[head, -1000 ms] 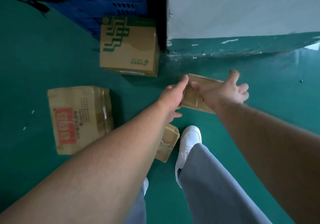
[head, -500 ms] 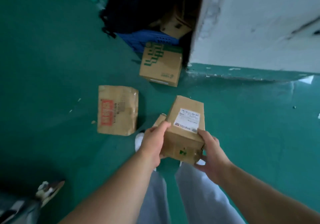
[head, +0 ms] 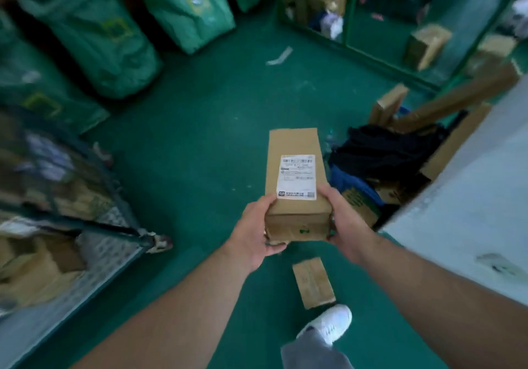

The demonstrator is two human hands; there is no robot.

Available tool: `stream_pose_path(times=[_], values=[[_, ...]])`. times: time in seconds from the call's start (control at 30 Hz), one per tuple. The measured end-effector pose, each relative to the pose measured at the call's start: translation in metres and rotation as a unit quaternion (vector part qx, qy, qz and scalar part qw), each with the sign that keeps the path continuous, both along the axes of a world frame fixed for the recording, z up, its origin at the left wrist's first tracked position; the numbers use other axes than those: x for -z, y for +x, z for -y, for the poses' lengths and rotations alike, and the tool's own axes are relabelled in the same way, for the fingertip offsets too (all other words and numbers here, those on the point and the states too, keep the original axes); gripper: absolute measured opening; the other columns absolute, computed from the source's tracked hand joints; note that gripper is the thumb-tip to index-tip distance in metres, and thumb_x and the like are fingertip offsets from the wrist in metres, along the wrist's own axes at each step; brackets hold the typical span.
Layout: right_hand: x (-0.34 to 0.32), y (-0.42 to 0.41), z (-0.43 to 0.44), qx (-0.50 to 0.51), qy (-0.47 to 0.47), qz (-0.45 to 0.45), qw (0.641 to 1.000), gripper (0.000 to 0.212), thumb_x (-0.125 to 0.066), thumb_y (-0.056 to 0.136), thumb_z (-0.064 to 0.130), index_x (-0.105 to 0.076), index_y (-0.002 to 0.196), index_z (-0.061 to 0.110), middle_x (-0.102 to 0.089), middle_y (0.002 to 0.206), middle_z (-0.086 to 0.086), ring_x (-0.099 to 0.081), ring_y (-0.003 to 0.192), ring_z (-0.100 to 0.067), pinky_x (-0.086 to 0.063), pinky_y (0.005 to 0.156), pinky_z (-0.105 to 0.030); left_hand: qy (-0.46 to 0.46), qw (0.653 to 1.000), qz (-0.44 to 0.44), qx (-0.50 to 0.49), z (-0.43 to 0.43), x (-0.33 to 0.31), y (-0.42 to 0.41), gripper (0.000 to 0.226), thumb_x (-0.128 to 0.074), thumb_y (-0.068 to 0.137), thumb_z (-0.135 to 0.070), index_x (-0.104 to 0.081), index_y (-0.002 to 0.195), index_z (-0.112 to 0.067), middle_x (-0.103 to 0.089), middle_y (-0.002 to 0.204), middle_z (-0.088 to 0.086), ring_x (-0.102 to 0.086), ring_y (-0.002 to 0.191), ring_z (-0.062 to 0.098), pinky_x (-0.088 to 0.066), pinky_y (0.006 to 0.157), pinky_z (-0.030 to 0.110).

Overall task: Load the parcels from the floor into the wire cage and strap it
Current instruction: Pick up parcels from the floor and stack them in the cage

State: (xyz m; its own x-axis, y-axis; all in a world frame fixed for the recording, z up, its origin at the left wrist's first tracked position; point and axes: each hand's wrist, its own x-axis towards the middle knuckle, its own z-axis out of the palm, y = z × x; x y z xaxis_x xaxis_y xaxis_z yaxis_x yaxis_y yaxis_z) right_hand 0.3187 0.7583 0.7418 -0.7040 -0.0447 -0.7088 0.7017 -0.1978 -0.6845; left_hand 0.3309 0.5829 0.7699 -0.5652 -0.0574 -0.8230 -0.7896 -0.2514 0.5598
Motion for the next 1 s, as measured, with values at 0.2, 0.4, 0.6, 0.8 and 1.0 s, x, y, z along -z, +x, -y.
stream_pose_path(times=[0.2, 0.4, 0.6, 0.8, 1.0], values=[[-0.089, 0.081, 0.115, -0.167, -0.001, -0.119, 0.979, 0.045, -0.052, 0.093, 0.064, -0.068, 0.127, 0.039, -0.075, 0.119, 0.007, -0.068, 0.114, -0.02, -0.054, 0.085, -0.038, 0.013, 0.988, -0.105, -0.112, 0.116, -0.066, 0.125, 0.05, -0.074, 0.087, -0.051, -0.06, 0.127, -0.023, -0.067, 0.126, 0.01, -0.067, 0.113, 0.031, -0.059, 0.09, 0.048], [-0.103, 0.232, 0.277, -0.328, -0.02, -0.105, 0.939, 0.041, -0.047, 0.097, 0.063, -0.071, 0.12, 0.04, -0.075, 0.118, 0.006, -0.068, 0.11, -0.018, -0.054, 0.087, -0.038, -0.029, 0.952, -0.106, -0.286, 0.25, -0.082, 0.326, 0.055, -0.076, 0.076, -0.06, -0.065, 0.119, -0.028, -0.07, 0.122, 0.003, -0.068, 0.111, 0.026, -0.061, 0.078, 0.042], [-0.123, 0.368, 0.436, -0.494, -0.059, -0.06, 0.866, 0.044, -0.047, 0.094, 0.069, -0.068, 0.123, 0.043, -0.074, 0.121, 0.004, -0.065, 0.116, -0.02, -0.049, 0.094, -0.04, -0.077, 0.894, -0.125, -0.424, 0.373, -0.115, 0.505, 0.043, -0.076, 0.086, -0.049, -0.065, 0.118, -0.023, -0.07, 0.119, 0.004, -0.066, 0.11, 0.026, -0.063, 0.082, 0.048], [-0.142, 0.432, 0.552, -0.584, -0.06, -0.059, 0.808, 0.037, -0.053, 0.094, 0.066, -0.059, 0.128, 0.053, -0.071, 0.126, 0.004, -0.064, 0.118, -0.022, -0.055, 0.088, -0.041, -0.074, 0.841, -0.128, -0.521, 0.455, -0.121, 0.588, 0.038, -0.074, 0.088, -0.047, -0.067, 0.114, -0.021, -0.07, 0.119, 0.007, -0.066, 0.112, 0.03, -0.061, 0.081, 0.045], [-0.132, 0.432, 0.643, -0.568, -0.051, -0.062, 0.819, 0.027, -0.056, 0.095, 0.06, -0.062, 0.121, 0.057, -0.074, 0.12, 0.005, -0.064, 0.117, -0.023, -0.054, 0.09, -0.044, -0.059, 0.83, -0.121, -0.541, 0.542, -0.104, 0.585, 0.039, -0.074, 0.086, -0.049, -0.067, 0.115, -0.022, -0.07, 0.118, 0.008, -0.066, 0.112, 0.031, -0.062, 0.08, 0.045]])
